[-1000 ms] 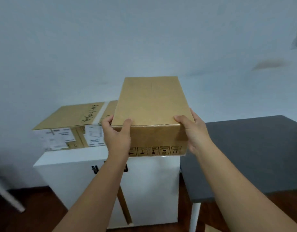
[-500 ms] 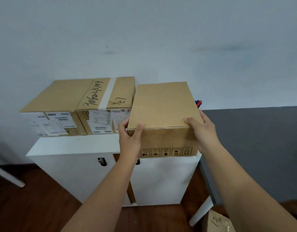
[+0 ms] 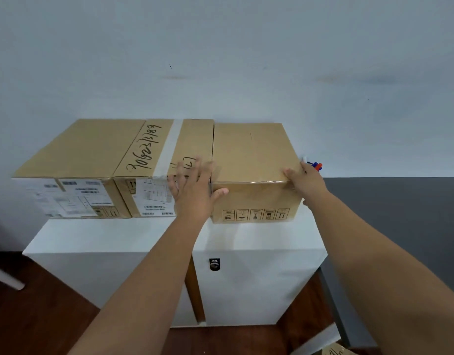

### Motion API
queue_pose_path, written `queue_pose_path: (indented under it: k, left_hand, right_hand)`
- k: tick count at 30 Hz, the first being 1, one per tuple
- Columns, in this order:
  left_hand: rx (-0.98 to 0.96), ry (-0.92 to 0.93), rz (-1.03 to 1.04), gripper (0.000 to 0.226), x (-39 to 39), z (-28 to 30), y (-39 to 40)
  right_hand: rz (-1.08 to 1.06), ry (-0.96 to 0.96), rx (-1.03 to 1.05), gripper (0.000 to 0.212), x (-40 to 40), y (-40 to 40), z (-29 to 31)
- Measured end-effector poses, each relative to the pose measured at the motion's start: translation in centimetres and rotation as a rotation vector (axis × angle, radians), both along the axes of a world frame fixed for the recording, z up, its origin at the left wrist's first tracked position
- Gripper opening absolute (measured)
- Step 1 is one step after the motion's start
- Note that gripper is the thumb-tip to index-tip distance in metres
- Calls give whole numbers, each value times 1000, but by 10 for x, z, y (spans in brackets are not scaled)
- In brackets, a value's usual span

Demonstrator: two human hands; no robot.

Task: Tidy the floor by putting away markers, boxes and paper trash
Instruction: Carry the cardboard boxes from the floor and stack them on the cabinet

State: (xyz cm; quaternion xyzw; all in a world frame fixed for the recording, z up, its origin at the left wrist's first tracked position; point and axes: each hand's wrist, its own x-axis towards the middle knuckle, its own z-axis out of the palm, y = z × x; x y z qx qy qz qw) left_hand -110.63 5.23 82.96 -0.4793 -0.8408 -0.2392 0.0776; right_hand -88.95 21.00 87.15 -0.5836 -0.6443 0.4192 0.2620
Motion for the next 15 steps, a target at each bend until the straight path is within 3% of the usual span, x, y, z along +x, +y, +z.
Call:
queue_pose_path:
  k: [3,6,9,12,15]
  left_hand:
    - [-14,68,-2,53,-7,-7,12]
    - [18,112,28,49,-5,-17,16]
    - [76,41,65,48,9,-23,19]
    - [150,1,9,52,40,-25,24]
    - [184,-20,-142,54,82,-21,35]
  right_hand:
    - [-64,-8,-74,55,-20,18,2]
    - [-116,15,-78,62,-28,25,-3]
    - [-147,173,-90,70,-22,20,-14]
    - [-192,260,-62,56,4,9,-25]
    - [-204,99,-56,45,55,4,-36]
